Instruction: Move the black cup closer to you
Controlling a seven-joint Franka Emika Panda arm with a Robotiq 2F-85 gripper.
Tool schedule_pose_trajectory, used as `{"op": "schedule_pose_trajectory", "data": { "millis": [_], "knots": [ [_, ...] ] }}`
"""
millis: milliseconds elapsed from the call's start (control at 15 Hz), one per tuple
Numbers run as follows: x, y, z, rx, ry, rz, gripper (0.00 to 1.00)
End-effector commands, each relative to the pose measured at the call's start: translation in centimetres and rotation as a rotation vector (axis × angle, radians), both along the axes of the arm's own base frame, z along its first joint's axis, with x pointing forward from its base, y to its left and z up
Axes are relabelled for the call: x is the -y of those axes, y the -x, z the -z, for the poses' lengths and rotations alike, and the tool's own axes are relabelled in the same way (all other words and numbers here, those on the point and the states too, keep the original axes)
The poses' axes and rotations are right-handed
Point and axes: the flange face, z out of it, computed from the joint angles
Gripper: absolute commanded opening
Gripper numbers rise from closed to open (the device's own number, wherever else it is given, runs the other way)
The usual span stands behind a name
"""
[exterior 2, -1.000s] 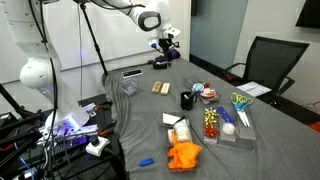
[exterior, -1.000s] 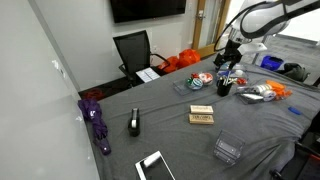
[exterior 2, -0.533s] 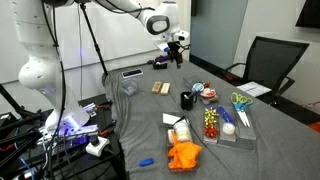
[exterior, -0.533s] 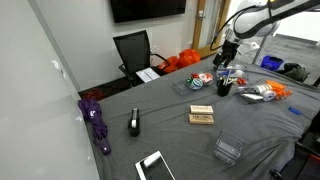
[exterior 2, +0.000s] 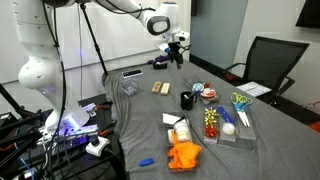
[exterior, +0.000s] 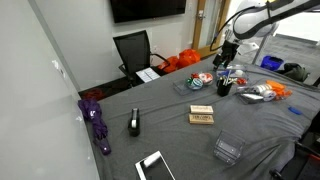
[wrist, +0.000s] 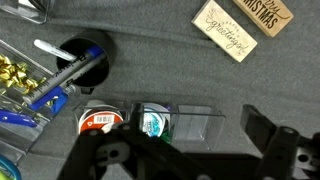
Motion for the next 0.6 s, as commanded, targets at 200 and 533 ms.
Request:
{"op": "schedule_pose_trajectory", "data": {
  "millis": [200, 533],
  "knots": [
    [2.4, -0.5, 4.6, -0.059, -0.013, -0.024, 1.0],
    [4.0, -0.9, 7.4, -0.072, -0.026, -0.029, 1.0]
  ]
}}
